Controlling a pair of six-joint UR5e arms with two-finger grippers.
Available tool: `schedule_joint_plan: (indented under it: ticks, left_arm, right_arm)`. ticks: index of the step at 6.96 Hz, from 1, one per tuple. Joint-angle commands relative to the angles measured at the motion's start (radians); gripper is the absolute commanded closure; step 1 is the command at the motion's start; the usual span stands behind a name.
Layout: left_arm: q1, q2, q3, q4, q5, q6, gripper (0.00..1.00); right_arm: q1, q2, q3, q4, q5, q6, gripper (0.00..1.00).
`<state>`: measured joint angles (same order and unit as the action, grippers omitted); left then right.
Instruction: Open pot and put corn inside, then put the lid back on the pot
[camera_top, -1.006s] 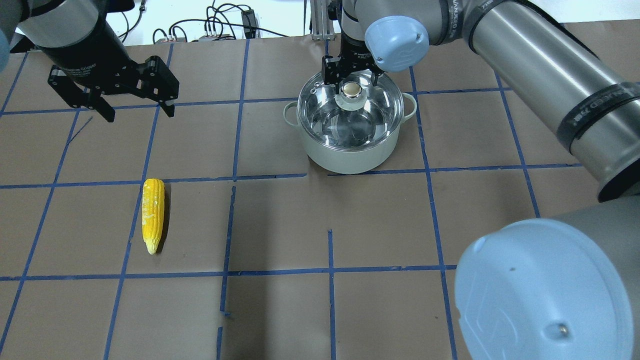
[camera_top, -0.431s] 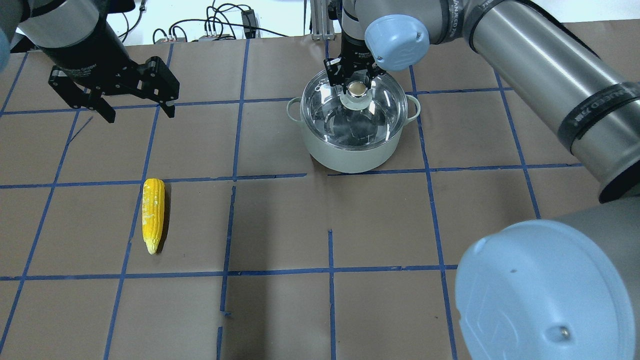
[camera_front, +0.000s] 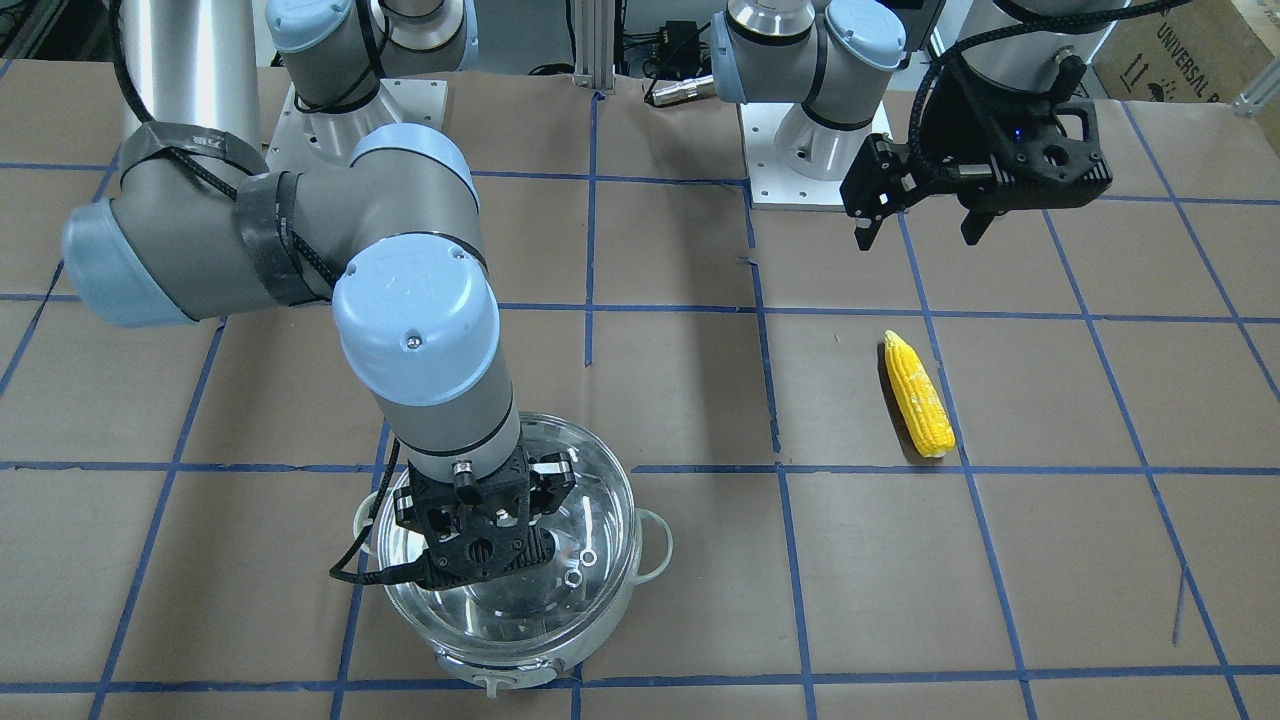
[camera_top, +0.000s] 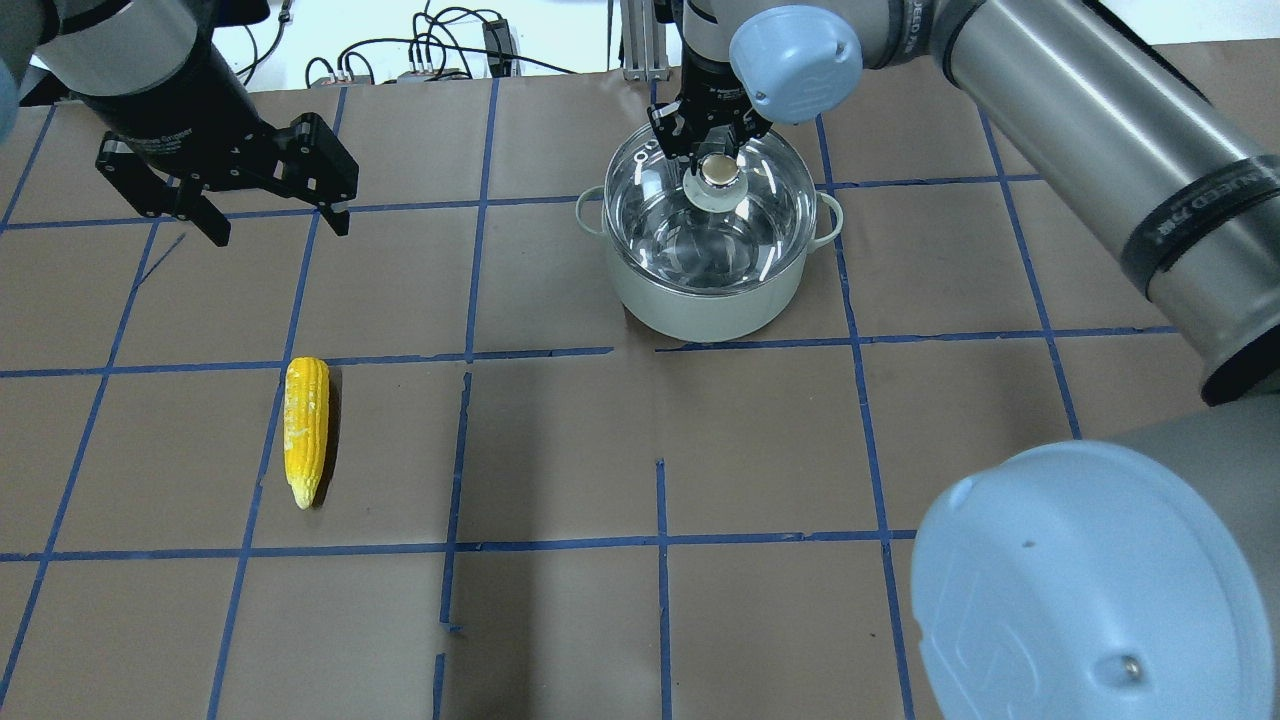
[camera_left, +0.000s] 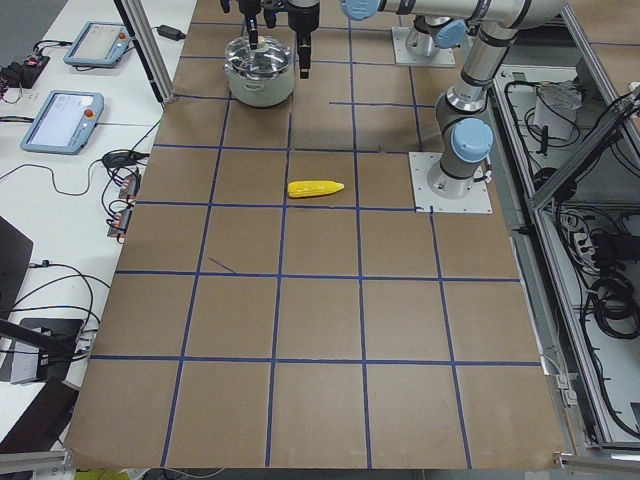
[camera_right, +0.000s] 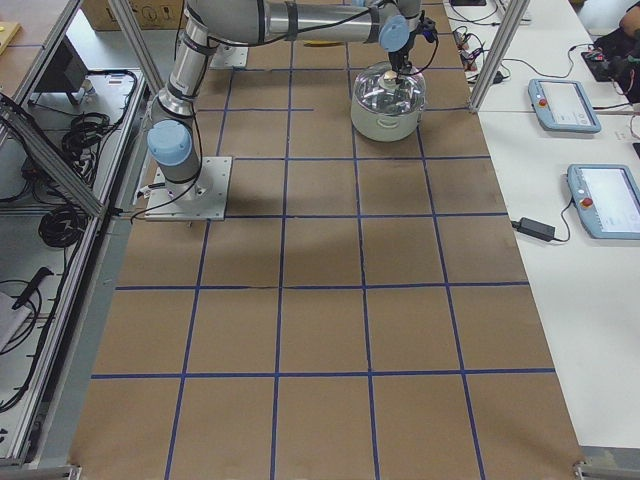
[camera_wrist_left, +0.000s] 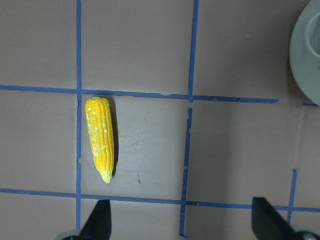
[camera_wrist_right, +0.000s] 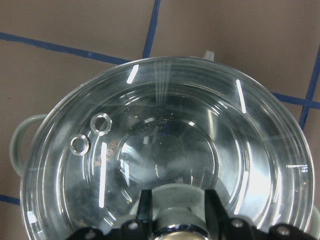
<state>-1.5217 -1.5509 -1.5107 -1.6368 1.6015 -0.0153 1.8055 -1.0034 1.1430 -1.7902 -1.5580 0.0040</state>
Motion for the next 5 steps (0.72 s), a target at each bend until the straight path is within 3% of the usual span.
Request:
schedule_joint_plan:
  ticks: [1,3,4,5]
  left_arm:
    - [0.0,0.0,0.0,0.0,0.0,0.0,0.0]
    - [0.0,0.0,0.0,-0.002,0.0,0.0,0.0]
    - [0.0,0.0,0.0,-0.002,0.001,0.0,0.0]
    - [0.0,0.0,0.0,-0.002,0.002,0.0,0.0]
  right_arm:
    - [0.0,0.0,-0.066,0.066,-0.001,-0.002,0.86]
    - [0.0,0.0,-0.066,0.069,0.002,-0.018,0.87]
    - [0.0,0.002,-0.057,0.069,0.009,-0.015,0.74]
    - [0.002,0.002,-0.054,0.066,0.015,-0.004,0.17]
